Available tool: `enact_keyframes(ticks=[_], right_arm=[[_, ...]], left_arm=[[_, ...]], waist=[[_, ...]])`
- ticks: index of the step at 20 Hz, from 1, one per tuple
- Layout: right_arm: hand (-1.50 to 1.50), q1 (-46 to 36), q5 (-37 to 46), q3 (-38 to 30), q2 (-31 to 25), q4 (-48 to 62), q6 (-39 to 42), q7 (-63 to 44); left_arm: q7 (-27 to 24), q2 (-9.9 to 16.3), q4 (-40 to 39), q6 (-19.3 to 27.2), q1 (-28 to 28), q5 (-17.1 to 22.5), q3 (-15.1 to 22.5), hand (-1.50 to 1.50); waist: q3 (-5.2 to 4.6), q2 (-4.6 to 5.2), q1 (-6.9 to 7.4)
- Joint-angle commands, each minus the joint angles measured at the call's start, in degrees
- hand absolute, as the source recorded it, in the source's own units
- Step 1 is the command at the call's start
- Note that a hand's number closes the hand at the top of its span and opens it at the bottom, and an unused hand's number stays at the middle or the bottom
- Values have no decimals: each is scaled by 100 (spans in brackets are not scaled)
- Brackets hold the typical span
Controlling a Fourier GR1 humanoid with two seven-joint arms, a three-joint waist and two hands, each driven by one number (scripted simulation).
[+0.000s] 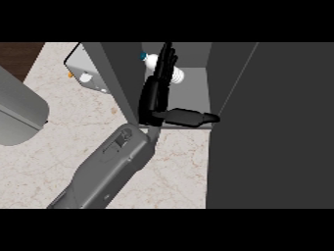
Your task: Pick up the bottled water, place it into the cabinet and close the cabinet
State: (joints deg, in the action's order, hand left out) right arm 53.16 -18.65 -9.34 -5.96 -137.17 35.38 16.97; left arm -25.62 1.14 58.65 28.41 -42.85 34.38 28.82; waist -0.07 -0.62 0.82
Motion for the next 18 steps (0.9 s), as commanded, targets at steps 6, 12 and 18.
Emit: enact_keyframes(ticks=[6,12,18], right_arm=[[-150,9,-107,131,-91,-1096,-320,-700],[150,10,165,660,-722,-1017,363,-863],[150,-95,510,1339,-898,-1241,529,-1084]], left_arm=[[261,549,2258,123,1997,-267,799,-150],[476,995,3412,347,2833,-327,977,-150],[218,1486,4050,195,3601,-412,938,-150]], waist=[[-3,21,36],[-4,12,62],[-8,36,-13]])
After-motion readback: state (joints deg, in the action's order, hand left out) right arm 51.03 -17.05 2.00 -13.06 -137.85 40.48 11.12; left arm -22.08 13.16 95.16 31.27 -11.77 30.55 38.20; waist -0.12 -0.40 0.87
